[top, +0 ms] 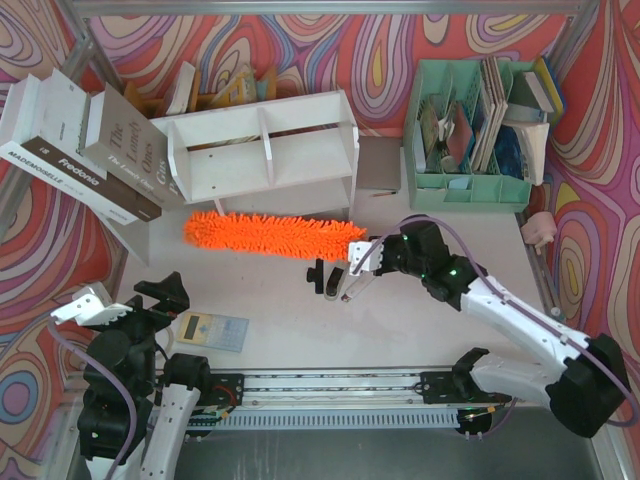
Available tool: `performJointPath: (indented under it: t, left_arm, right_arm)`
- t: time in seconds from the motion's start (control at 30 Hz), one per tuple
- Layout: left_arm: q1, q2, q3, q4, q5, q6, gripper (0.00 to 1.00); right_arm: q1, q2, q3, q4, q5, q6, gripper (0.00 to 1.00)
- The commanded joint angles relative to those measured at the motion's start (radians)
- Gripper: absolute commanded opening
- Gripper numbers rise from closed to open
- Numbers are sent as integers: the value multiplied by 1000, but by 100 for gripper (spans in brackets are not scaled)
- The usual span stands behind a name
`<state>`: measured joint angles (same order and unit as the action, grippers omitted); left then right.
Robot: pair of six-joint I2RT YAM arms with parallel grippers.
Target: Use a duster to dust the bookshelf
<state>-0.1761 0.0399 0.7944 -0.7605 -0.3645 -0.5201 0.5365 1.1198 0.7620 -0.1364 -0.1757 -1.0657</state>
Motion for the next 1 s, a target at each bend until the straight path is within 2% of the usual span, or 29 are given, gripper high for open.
performJointPath:
  t: [0.0,0.3,0.43,0.67,0.87,0.97]
  left_arm:
    - [-7,-15,-12,13,-10,-3,99]
    - [-6,-11,-12,13,-11,-3,99]
    - [-6,-9,-12,15,-8,-3,99]
    - [-6,-15,-11,13,-8,-3,98]
    - [-6,-18,-12,13,-9,-3,98]
    - [-7,-17,-12,13,-10,-3,99]
  right_arm:
    - [-10,-93,69,-22,-3,-6,0]
    - [-10,-215,66,-120,63,1,0]
    - [-10,-192,86,-186,150,-2,0]
    - [-12,-178,112,-190,245,5,0]
    - [-15,-144,114,-207,303,4,0]
    - [-22,-161,112,-196,285,15,0]
